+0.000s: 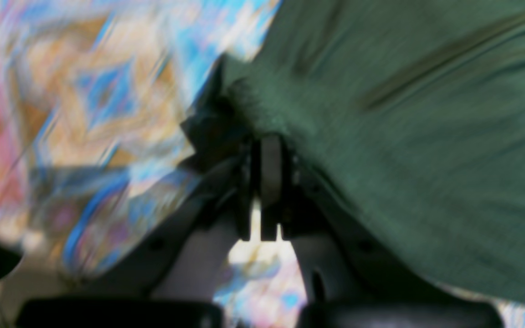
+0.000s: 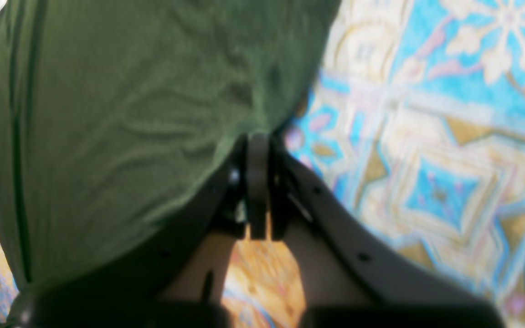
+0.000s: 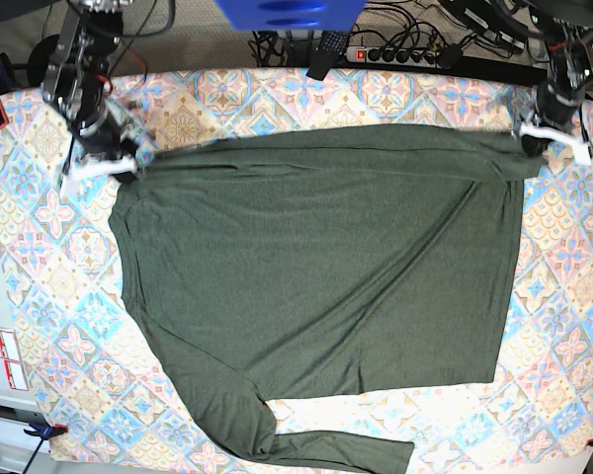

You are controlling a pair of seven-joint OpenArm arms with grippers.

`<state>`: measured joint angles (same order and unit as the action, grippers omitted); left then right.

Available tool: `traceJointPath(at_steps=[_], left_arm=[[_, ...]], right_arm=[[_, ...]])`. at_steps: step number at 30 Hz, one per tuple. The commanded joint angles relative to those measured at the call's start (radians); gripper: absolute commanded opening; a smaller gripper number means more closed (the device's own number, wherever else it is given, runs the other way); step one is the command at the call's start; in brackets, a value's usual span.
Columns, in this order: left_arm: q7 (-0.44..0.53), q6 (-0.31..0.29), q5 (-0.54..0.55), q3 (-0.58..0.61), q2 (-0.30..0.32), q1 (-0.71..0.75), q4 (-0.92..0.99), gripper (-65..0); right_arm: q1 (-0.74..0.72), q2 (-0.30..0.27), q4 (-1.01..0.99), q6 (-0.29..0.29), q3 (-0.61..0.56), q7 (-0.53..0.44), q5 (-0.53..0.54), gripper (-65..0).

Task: Fold the T-shirt properly
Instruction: 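Drag the shoulder edge with both grippers toward the hem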

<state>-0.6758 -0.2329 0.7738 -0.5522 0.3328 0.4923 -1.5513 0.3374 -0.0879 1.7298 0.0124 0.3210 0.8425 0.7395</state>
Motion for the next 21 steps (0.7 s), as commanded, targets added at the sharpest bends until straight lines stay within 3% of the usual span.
traceJointPath(at_steps=[1, 16, 21], left_arm=[[0.015, -0.004, 0.006, -0.010, 0.018, -0.010, -0.028, -65.0], [0.014, 0.007, -0.010, -0.010, 0.019, -0.235, -0.051, -65.0], [0.014, 0.007, -0.101, -0.009, 0.018, -0.327, -0.042, -65.0]], right_arm=[[-0.045, -0.013, 0.014, -0.012, -0.001, -0.033, 0.021, -65.0], [-0.260, -0.013, -0.195, -0.012, -0.003, -0.033, 0.021, -65.0], [-0.329, -0.013, -0.261, -0.012, -0.003, -0.035, 0.021, -65.0]])
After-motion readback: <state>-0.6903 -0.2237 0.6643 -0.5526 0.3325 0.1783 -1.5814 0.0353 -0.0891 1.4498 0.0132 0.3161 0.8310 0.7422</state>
